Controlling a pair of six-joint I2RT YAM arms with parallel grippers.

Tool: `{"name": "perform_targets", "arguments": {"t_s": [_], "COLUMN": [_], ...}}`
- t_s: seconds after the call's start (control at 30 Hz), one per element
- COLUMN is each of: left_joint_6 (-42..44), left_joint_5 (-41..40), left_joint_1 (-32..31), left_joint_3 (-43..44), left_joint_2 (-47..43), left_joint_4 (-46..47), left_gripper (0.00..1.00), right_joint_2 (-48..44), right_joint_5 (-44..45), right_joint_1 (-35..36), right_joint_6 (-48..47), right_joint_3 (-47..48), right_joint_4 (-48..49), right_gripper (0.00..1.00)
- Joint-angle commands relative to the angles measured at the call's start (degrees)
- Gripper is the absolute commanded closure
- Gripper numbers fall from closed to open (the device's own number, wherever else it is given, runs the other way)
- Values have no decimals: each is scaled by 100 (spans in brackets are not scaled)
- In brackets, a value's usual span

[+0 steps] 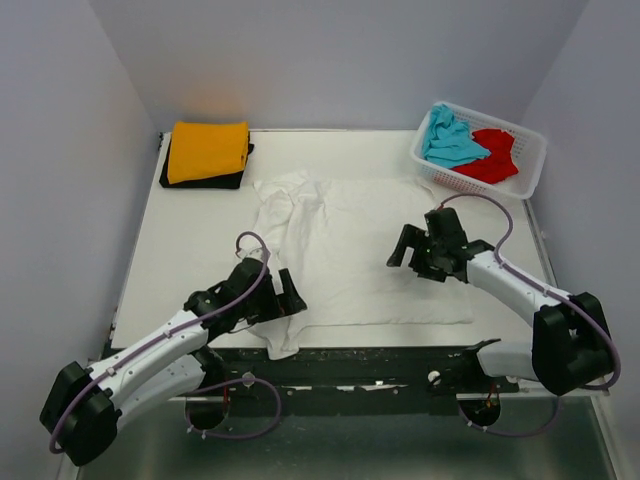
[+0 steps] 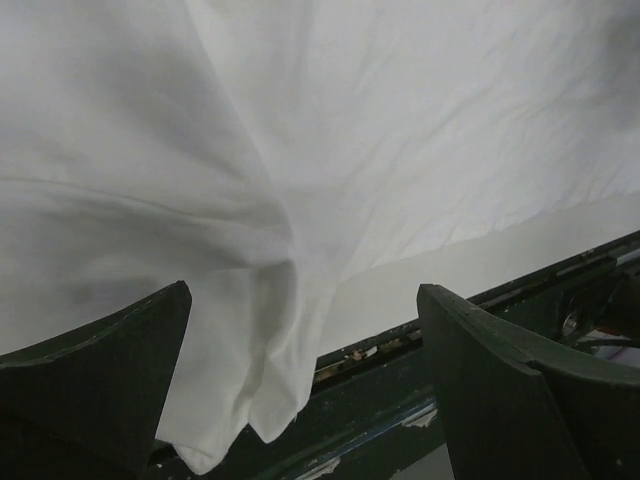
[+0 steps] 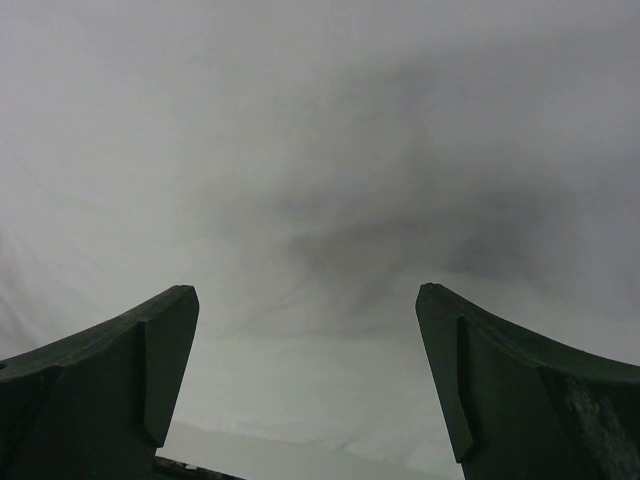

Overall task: Fold and stack the t-shirts
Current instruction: Flatten out the tshirt

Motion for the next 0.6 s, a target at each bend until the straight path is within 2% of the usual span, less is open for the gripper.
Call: {"name": "perform_targets", "arguments": {"t_s": [0.0, 0.13, 0.27, 0.37, 0.47, 0.57], "left_joint_6": [-478, -689, -606, -480, -604, -462], "left_joint_5": [201, -477, -470, -546, -1338, -1302], "left_joint_1": [65, 103, 183, 256, 255, 256], "left_joint_3": [-406, -171, -111, 284, 764, 871], "left_joint_2": [3, 259, 393, 519, 570, 342], "left_joint_4": [-99, -1209, -1235, -1707, -2773, -2871], "left_gripper": [1, 1, 1, 1, 1, 1], "right_joint_2": [14, 143, 120, 28, -96, -251], "right_joint_5": [752, 1135, 1547, 1967, 2282, 1885], "right_joint_1": [-8, -16, -67, -175, -257, -262], "right_joint_6": [244, 302, 422, 521, 572, 388], "right_joint_3": [-362, -627, -752, -684, -632, -530], "right_joint_4": [330, 260, 101, -222, -462, -532], "right_gripper": [0, 0, 0, 0, 0, 0]}}
